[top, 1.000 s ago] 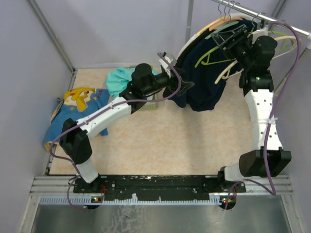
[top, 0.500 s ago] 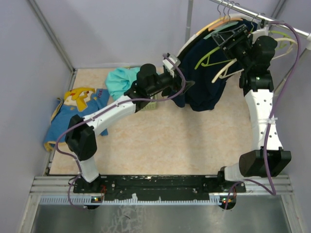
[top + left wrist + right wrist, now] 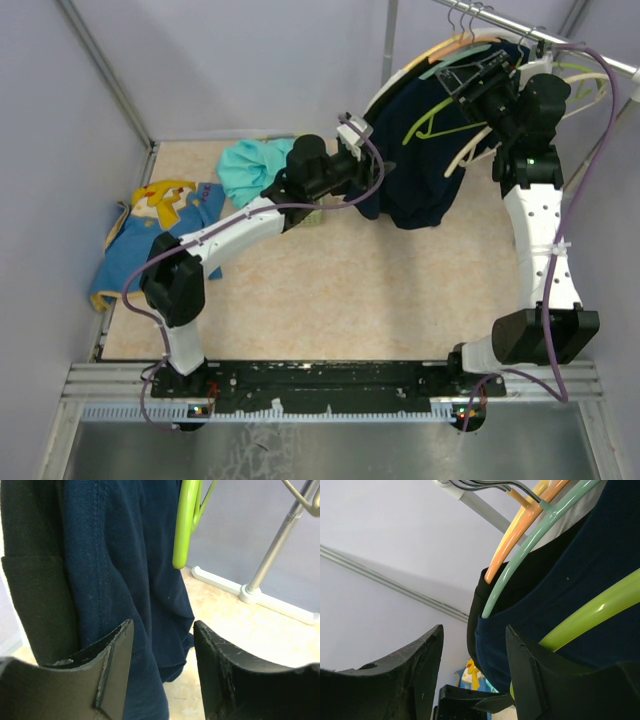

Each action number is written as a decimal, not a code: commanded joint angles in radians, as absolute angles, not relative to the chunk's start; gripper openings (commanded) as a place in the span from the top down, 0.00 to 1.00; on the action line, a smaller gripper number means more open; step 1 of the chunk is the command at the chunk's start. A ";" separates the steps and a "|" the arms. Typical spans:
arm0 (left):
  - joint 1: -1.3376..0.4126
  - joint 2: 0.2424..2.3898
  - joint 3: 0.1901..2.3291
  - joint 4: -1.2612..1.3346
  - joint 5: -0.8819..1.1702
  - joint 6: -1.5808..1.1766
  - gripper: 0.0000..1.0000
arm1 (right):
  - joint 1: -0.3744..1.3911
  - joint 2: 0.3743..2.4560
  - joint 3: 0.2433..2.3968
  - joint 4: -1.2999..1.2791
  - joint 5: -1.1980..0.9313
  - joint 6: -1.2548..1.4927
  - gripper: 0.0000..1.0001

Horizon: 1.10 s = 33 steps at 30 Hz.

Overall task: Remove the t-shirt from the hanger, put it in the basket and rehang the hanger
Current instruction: Pick up the hanger from the clothesline.

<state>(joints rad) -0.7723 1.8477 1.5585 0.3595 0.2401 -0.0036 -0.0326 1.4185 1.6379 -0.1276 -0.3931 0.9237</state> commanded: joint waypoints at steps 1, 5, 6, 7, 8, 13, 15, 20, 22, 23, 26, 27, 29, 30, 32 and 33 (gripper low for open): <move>-0.773 1.863 1.599 0.377 0.268 -0.015 0.53 | -0.025 1.416 1.665 -0.106 -0.394 0.915 0.47; -0.774 1.867 1.609 0.383 0.291 -0.027 0.73 | -0.026 1.418 1.666 -0.099 -0.393 0.922 0.47; -0.775 1.868 1.610 0.384 0.297 -0.031 0.77 | -0.026 1.420 1.668 -0.100 -0.391 0.923 0.47; -0.775 1.868 1.610 0.385 0.305 -0.035 0.83 | -0.026 1.420 1.672 -0.102 -0.389 0.922 0.47; -0.774 1.868 1.611 0.385 0.309 -0.038 0.87 | -0.026 1.422 1.675 -0.106 -0.390 0.923 0.47; -0.775 1.853 1.580 0.414 0.350 -0.052 1.00 | -0.026 1.420 1.680 -0.107 -0.381 0.923 0.47; -0.775 1.839 1.545 0.450 0.384 -0.052 1.00 | -0.026 1.419 1.680 -0.108 -0.379 0.922 0.47; -0.773 1.782 1.455 0.527 0.392 -0.054 1.00 | -0.026 1.411 1.678 -0.107 -0.379 0.918 0.47; -0.775 1.756 1.425 0.536 0.348 -0.039 0.85 | -0.026 1.406 1.675 -0.107 -0.380 0.915 0.47; -0.775 1.743 1.412 0.539 0.322 -0.026 0.74 | -0.027 1.403 1.673 -0.108 -0.381 0.914 0.47; -0.775 1.700 1.356 0.572 0.244 0.011 0.23 | -0.027 1.390 1.662 -0.105 -0.383 0.911 0.47; -0.773 1.684 1.324 0.581 0.232 0.038 0.17 | -0.026 1.385 1.654 -0.101 -0.384 0.913 0.47; -0.771 1.658 1.273 0.603 0.220 0.065 0.10 | -0.026 1.378 1.645 -0.095 -0.386 0.912 0.46; -0.767 1.649 1.248 0.615 0.219 0.067 0.07 | -0.026 1.376 1.642 -0.094 -0.389 0.911 0.46; -0.754 1.630 1.191 0.653 0.240 0.062 0.06 | -0.026 1.370 1.638 -0.087 -0.398 0.915 0.46; -0.747 1.622 1.158 0.687 0.258 0.067 0.05 | -0.027 1.367 1.635 -0.084 -0.401 0.915 0.46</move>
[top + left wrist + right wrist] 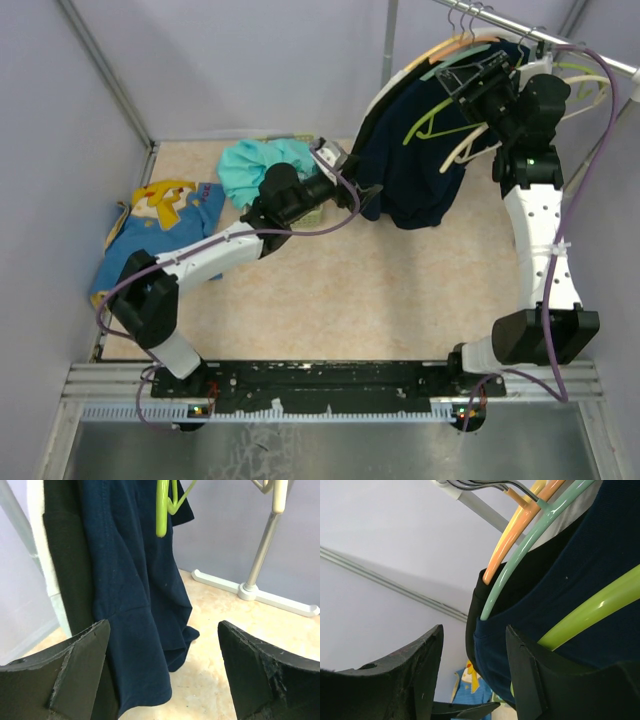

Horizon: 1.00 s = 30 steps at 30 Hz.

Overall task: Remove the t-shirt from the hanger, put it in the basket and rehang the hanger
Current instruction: Pick up the hanger from the clothesline.

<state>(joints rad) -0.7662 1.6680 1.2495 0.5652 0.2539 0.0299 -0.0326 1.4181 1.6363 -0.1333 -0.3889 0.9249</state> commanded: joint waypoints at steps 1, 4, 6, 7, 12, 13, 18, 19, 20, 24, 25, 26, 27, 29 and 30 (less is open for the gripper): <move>-0.744 1.617 1.119 0.730 0.282 0.077 0.05 | -0.027 1.362 1.631 -0.083 -0.402 0.915 0.46; -0.739 1.612 1.017 0.898 0.365 0.137 0.05 | -0.026 1.346 1.614 -0.076 -0.402 0.913 0.46; -0.738 1.621 0.985 0.980 0.393 0.160 0.06 | -0.026 1.335 1.602 -0.068 -0.406 0.912 0.46; -0.738 1.629 0.987 0.986 0.405 0.169 0.06 | -0.028 1.330 1.598 -0.065 -0.408 0.914 0.46; -0.738 1.679 1.037 1.010 0.441 0.186 0.09 | -0.026 1.311 1.572 -0.055 -0.418 0.916 0.46; -0.738 1.687 1.040 1.030 0.437 0.188 0.09 | -0.027 1.307 1.566 -0.053 -0.419 0.917 0.46; -0.738 1.724 1.079 1.055 0.400 0.201 0.09 | -0.026 1.293 1.547 -0.044 -0.428 0.920 0.45; -0.738 1.731 1.094 1.046 0.397 0.204 0.09 | -0.025 1.291 1.545 -0.043 -0.428 0.921 0.45; -0.738 1.738 1.108 1.039 0.397 0.206 0.09 | -0.026 1.290 1.544 -0.042 -0.431 0.922 0.45; -0.738 1.771 1.168 1.001 0.373 0.209 0.09 | -0.026 1.286 1.541 -0.036 -0.434 0.925 0.45; -0.738 1.779 1.178 1.002 0.350 0.210 0.09 | -0.026 1.286 1.541 -0.034 -0.437 0.925 0.45; -0.738 1.784 1.185 1.003 0.335 0.215 0.09 | -0.026 1.286 1.540 -0.031 -0.439 0.927 0.45; -0.738 1.788 1.192 1.009 0.322 0.216 0.08 | -0.027 1.284 1.540 -0.031 -0.440 0.929 0.45; -0.737 1.795 1.207 1.016 0.309 0.218 0.08 | -0.026 1.282 1.539 -0.031 -0.442 0.927 0.45; -0.737 1.802 1.223 1.013 0.307 0.216 0.08 | -0.027 1.282 1.538 -0.031 -0.443 0.926 0.45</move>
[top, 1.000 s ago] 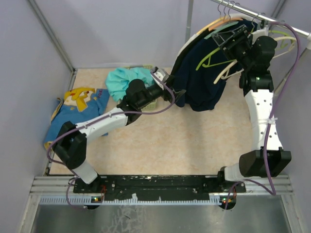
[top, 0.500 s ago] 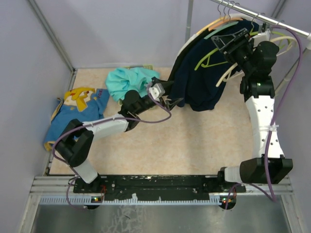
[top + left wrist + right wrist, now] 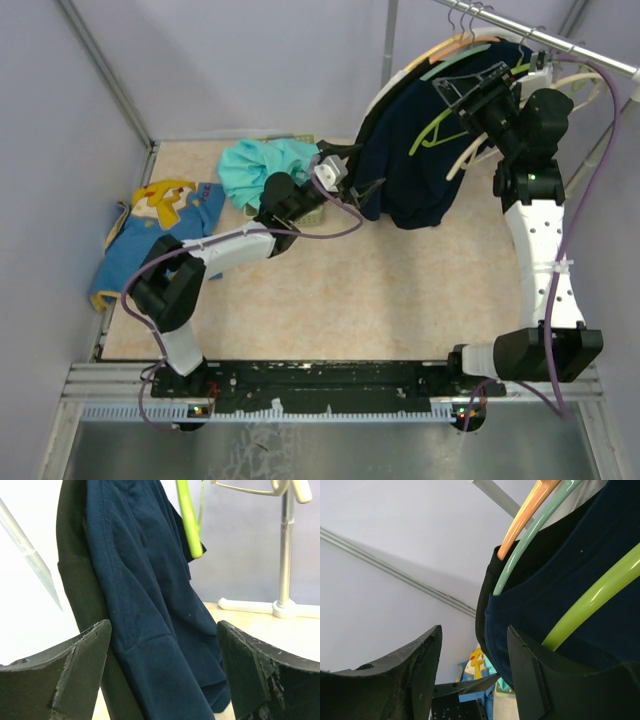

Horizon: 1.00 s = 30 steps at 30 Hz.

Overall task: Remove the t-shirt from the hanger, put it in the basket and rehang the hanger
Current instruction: Pick up the hanger from the clothesline.

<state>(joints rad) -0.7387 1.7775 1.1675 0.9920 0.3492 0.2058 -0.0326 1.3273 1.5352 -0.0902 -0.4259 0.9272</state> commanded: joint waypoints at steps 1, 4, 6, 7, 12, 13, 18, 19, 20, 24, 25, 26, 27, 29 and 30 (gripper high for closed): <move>-0.738 1.806 1.238 1.005 0.308 0.215 0.08 | -0.027 1.280 1.536 -0.031 -0.442 0.926 0.45; -0.738 1.829 1.281 0.979 0.318 0.203 0.08 | -0.028 1.280 1.536 -0.030 -0.443 0.927 0.44; -0.738 1.840 1.300 0.971 0.322 0.200 0.08 | -0.026 1.278 1.538 -0.029 -0.443 0.927 0.44; -0.737 1.848 1.308 0.969 0.322 0.199 0.08 | -0.026 1.279 1.539 -0.028 -0.444 0.928 0.44; -0.737 1.876 1.353 0.929 0.320 0.198 0.09 | -0.026 1.278 1.543 -0.029 -0.446 0.929 0.44; -0.737 1.882 1.361 0.922 0.319 0.198 0.08 | -0.027 1.278 1.543 -0.029 -0.445 0.928 0.44; -0.737 1.914 1.427 0.838 0.300 0.197 0.09 | -0.025 1.285 1.551 -0.033 -0.444 0.929 0.44; -0.738 1.920 1.445 0.815 0.286 0.195 0.09 | -0.026 1.285 1.549 -0.032 -0.444 0.929 0.44; -0.738 1.923 1.459 0.799 0.275 0.189 0.09 | -0.026 1.287 1.548 -0.031 -0.443 0.928 0.44; -0.738 1.929 1.495 0.770 0.239 0.167 0.11 | -0.027 1.298 1.544 -0.039 -0.436 0.929 0.44; -0.738 1.930 1.505 0.760 0.235 0.166 0.12 | -0.027 1.302 1.544 -0.040 -0.435 0.930 0.44; -0.738 1.933 1.512 0.751 0.232 0.162 0.15 | -0.026 1.307 1.547 -0.041 -0.436 0.931 0.44; -0.738 1.935 1.517 0.746 0.227 0.158 0.19 | -0.026 1.312 1.550 -0.045 -0.434 0.931 0.44; -0.738 1.940 1.526 0.736 0.224 0.151 0.28 | -0.026 1.323 1.557 -0.047 -0.435 0.934 0.45; -0.738 1.942 1.528 0.733 0.223 0.147 0.38 | -0.026 1.326 1.561 -0.049 -0.433 0.934 0.45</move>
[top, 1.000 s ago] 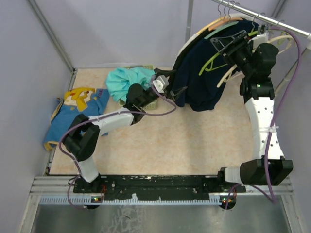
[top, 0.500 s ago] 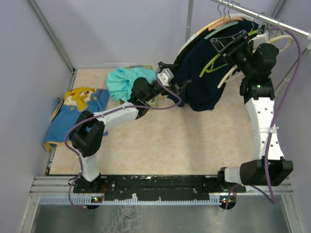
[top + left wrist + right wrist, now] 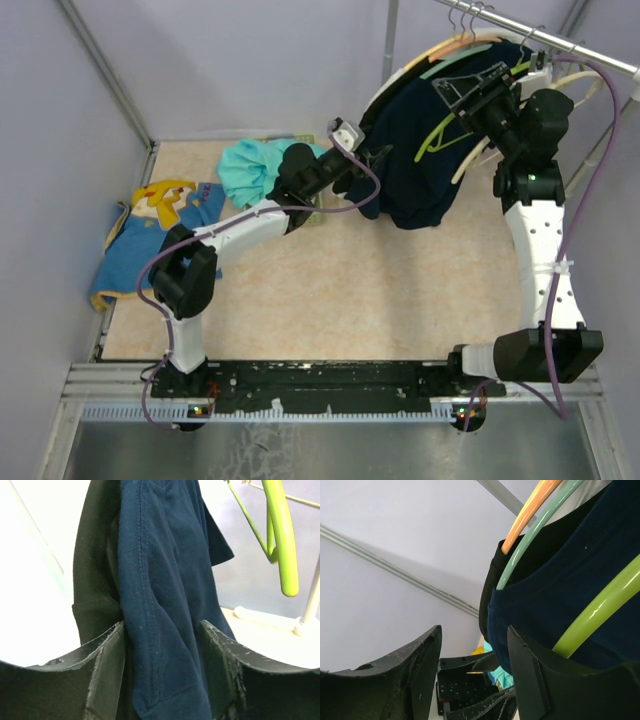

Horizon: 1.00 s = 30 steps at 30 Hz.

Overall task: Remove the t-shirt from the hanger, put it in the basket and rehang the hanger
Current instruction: Pick up the hanger from the clothesline.

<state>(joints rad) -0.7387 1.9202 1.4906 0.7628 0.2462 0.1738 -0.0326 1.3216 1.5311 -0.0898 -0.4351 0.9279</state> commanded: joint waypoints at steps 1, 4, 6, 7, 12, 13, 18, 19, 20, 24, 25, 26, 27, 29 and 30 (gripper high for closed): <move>-0.738 1.943 1.532 0.725 0.226 0.142 0.48 | -0.026 1.328 1.563 -0.049 -0.432 0.932 0.45; -0.739 1.950 1.547 0.702 0.236 0.133 0.71 | -0.026 1.331 1.571 -0.056 -0.422 0.927 0.45; -0.739 1.946 1.547 0.702 0.236 0.126 0.78 | -0.026 1.330 1.576 -0.062 -0.415 0.927 0.45; -0.739 1.942 1.546 0.704 0.238 0.123 0.82 | -0.026 1.331 1.579 -0.065 -0.414 0.926 0.45; -0.749 1.902 1.524 0.716 0.250 0.105 0.98 | -0.026 1.339 1.604 -0.094 -0.398 0.919 0.45; -0.754 1.893 1.517 0.721 0.254 0.104 1.00 | -0.026 1.342 1.610 -0.101 -0.395 0.918 0.45; -0.775 1.846 1.494 0.737 0.284 0.086 1.00 | -0.026 1.351 1.630 -0.116 -0.368 0.923 0.45; -0.781 1.837 1.489 0.742 0.286 0.083 1.00 | -0.027 1.352 1.634 -0.114 -0.364 0.925 0.45; -0.787 1.829 1.484 0.742 0.289 0.082 1.00 | -0.027 1.355 1.641 -0.116 -0.360 0.929 0.45; -0.811 1.792 1.460 0.748 0.290 0.086 1.00 | -0.027 1.372 1.670 -0.123 -0.337 0.943 0.46; -0.817 1.784 1.454 0.751 0.289 0.087 1.00 | -0.028 1.374 1.674 -0.122 -0.332 0.949 0.47; -0.821 1.779 1.451 0.751 0.288 0.086 1.00 | -0.028 1.379 1.677 -0.119 -0.326 0.957 0.47; -0.826 1.774 1.450 0.750 0.287 0.088 1.00 | -0.027 1.380 1.679 -0.116 -0.318 0.962 0.48; -0.834 1.768 1.448 0.748 0.287 0.089 1.00 | -0.029 1.385 1.683 -0.114 -0.305 0.974 0.49; -0.837 1.766 1.447 0.747 0.287 0.090 1.00 | -0.028 1.389 1.689 -0.117 -0.301 0.977 0.49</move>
